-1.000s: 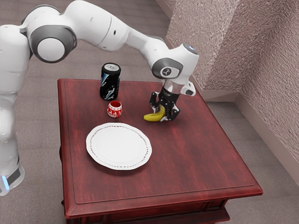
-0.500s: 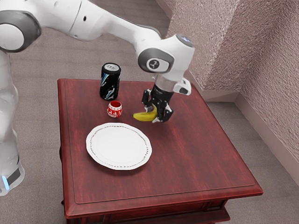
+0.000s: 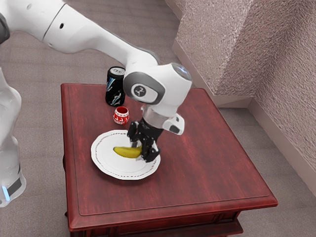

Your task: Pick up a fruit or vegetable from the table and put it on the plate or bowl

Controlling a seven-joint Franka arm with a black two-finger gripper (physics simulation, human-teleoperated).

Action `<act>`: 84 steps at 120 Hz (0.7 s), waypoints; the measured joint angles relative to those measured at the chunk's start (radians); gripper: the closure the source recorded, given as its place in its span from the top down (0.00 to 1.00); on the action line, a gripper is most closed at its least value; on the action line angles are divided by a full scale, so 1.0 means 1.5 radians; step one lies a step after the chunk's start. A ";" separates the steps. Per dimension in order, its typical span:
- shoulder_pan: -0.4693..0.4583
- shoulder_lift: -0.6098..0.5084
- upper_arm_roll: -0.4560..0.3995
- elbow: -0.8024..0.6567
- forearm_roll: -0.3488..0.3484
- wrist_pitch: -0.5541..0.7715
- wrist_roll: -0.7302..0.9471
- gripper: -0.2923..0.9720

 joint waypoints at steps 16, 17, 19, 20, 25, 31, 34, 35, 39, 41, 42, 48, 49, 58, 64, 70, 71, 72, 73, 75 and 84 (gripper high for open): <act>-0.001 -0.011 -0.023 -0.013 -0.011 -0.001 -0.015 0.39; -0.001 -0.011 -0.024 -0.013 -0.011 -0.001 -0.015 0.40; -0.001 -0.011 -0.024 -0.014 -0.012 -0.001 -0.017 0.44; -0.001 -0.011 -0.025 -0.014 -0.013 -0.001 -0.017 0.46; 0.000 -0.011 -0.026 -0.014 -0.015 -0.002 -0.020 0.54; 0.000 -0.011 -0.026 -0.013 -0.016 -0.002 -0.023 0.61; 0.000 -0.011 -0.027 -0.012 -0.016 -0.002 -0.025 0.64; 0.000 -0.011 -0.027 -0.012 -0.017 -0.002 -0.025 0.64; 0.001 -0.011 -0.028 -0.010 -0.017 -0.002 -0.027 0.67; 0.001 -0.011 -0.029 -0.009 -0.017 -0.002 -0.028 0.68; 0.001 -0.011 -0.030 -0.008 -0.017 -0.002 -0.029 0.69; 0.001 -0.011 -0.034 0.017 -0.013 -0.005 -0.031 0.71; 0.001 -0.011 -0.034 0.030 -0.011 -0.007 -0.030 0.71; 0.009 -0.003 -0.032 0.156 0.041 -0.028 -0.014 0.74; 0.041 0.014 -0.023 0.230 0.079 -0.040 0.013 0.75; 0.077 0.046 -0.001 0.305 0.115 -0.049 0.045 0.75; 0.082 0.051 0.002 0.314 0.121 -0.050 0.051 0.75; 0.088 0.054 0.004 0.322 0.127 -0.051 0.056 0.75; 0.094 0.057 0.007 0.330 0.133 -0.052 0.061 0.76; 0.104 0.062 0.010 0.342 0.143 -0.054 0.072 0.76; 0.131 0.075 0.017 0.366 0.174 -0.062 0.115 0.76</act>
